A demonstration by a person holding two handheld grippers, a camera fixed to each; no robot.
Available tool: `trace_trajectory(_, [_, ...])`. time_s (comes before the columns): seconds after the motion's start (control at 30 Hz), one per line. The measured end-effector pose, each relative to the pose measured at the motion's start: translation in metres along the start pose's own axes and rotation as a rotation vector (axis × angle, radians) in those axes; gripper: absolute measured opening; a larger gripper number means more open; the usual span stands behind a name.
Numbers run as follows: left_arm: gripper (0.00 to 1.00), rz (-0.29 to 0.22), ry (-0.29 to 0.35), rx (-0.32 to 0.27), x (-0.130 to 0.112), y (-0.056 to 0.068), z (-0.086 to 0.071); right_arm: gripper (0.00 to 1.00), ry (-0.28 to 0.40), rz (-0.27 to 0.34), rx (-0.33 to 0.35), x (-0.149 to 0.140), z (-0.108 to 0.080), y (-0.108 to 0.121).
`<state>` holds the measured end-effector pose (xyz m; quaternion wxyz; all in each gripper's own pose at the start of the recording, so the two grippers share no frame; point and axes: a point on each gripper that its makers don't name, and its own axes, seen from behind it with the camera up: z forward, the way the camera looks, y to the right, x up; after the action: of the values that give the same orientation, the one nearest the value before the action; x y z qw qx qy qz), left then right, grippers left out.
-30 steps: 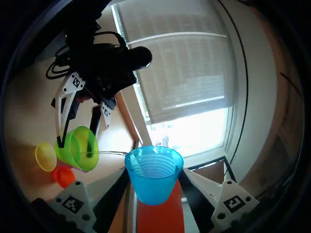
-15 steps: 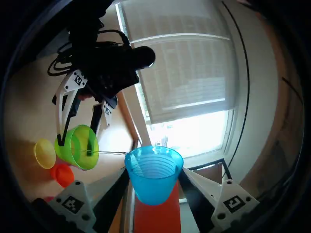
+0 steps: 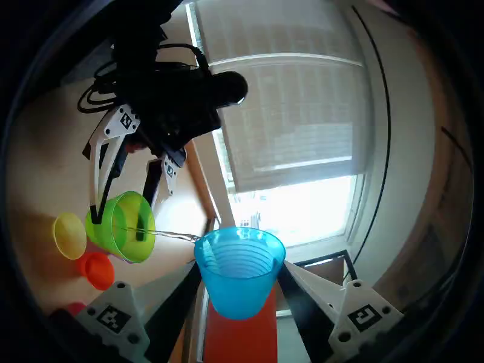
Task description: Pour water
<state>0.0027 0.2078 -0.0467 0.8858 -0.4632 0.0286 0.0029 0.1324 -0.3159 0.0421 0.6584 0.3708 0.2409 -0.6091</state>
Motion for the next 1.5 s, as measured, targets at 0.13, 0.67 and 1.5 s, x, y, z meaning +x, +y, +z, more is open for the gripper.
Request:
trace_trajectory(0.13, [0.84, 0.002, -0.001, -0.001, 0.0011, 0.0004, -0.0001, 0.88, 0.001, -0.009, -0.005, 0.0009, -0.0001, 0.0016])
trace_trajectory(0.67, [0.84, 0.009, -0.004, -0.006, 0.0001, 0.0026, 0.0016, 0.88, -0.005, -0.044, -0.011, 0.0007, -0.0030, 0.0012])
trace_trajectory(1.5, [0.84, 0.023, -0.010, -0.006, 0.0002, 0.0041, 0.0028, 0.88, -0.009, -0.083, -0.009, -0.0006, -0.0045, 0.0005])
